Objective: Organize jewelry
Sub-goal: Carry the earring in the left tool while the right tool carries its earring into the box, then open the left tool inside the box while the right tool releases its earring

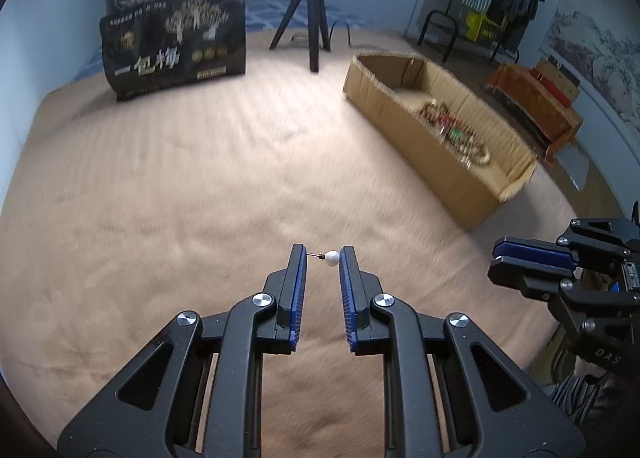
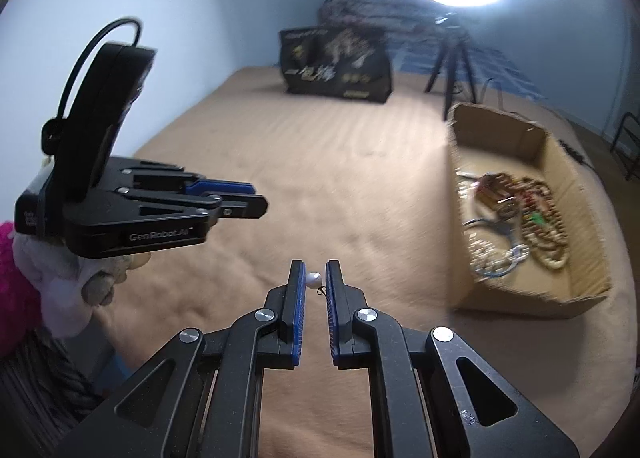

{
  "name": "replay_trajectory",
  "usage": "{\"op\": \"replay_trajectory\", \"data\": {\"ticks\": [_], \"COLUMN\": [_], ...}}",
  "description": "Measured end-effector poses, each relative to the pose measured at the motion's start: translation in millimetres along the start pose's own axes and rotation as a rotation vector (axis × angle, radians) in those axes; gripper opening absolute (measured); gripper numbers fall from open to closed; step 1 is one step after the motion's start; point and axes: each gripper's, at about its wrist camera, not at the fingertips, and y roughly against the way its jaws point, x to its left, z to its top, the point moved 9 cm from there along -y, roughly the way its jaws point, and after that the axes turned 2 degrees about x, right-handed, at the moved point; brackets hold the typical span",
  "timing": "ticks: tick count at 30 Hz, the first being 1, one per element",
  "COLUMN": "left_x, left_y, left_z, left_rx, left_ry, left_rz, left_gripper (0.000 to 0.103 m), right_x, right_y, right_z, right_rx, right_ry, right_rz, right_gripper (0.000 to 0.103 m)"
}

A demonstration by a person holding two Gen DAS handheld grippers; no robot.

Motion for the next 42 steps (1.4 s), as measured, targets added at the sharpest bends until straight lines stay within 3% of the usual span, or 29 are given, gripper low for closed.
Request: {"op": "replay_trajectory", "data": {"ticks": [10,20,32,42], "left_x": [-27,-53,-76,-94], "left_y": [10,-7,-49,-77], "left_z": [56,110,161,177], "left_rx": [-0.090,-0.135,-0.137,-0.126], "left_ry": [-0.014,-0.022,-0.030,-0.040], "left_rz": [-0.023,-0.054,-0.064,-0.073], "left_gripper": [0.016,0.016,0.016,0.016], "right_x": [-59,-108,-145,-166], "right_y": [33,37,35,21], "right_z": [29,39,53,51], "right_rx": [-0.078,-0.062,-0.040,-0.014], "right_ry": [-0.100,-0.140,-0.133,-0.189], "right_rz": [-0.073,-0.137,-0.188,-0.182], "right_gripper": [0.008,0.008,0.008,0.008]}}
